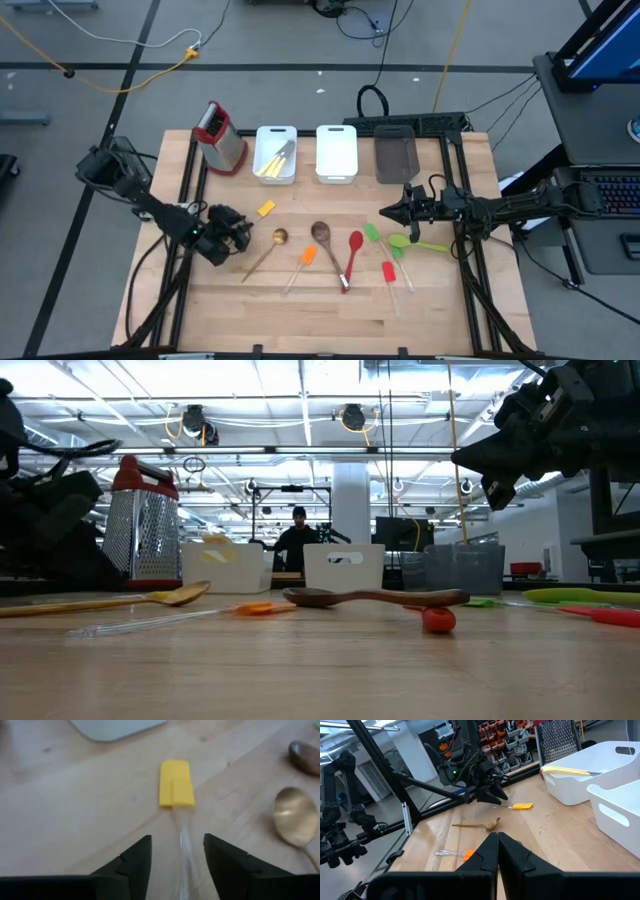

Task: Pick & Place Kitchen Items
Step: Put the yellow spatula into the black bin

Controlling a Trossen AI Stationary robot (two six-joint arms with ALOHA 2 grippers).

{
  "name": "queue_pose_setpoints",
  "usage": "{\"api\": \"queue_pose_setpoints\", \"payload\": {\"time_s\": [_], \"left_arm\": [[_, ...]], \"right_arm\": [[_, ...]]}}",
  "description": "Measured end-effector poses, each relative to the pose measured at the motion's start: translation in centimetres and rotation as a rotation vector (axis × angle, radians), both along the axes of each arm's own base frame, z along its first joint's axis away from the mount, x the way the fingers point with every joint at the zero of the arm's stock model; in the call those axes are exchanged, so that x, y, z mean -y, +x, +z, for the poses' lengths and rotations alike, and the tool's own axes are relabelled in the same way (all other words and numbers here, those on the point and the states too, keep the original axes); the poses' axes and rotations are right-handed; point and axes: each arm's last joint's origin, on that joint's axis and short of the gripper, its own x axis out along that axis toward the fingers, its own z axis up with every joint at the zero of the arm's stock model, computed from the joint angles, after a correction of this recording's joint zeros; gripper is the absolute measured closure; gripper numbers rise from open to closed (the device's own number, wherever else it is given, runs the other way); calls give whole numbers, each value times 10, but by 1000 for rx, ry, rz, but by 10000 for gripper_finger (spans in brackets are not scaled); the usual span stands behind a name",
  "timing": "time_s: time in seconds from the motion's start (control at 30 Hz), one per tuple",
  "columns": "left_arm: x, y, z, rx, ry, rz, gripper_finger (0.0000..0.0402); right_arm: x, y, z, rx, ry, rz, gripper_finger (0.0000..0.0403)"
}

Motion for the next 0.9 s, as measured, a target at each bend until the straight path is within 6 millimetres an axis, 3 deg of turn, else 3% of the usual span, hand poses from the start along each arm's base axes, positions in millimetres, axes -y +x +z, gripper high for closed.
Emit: {"api": "queue_pose_setpoints", "payload": {"time_s": [0.4, 0.9], "left_arm": [[-12, 23, 22, -100, 102, -127, 145], [-48, 45, 29, -147, 68, -182, 130]], "right_arm": [[0, 0, 0, 0, -3, 0, 403], [0, 0, 0, 0, -3, 1, 403]]}}
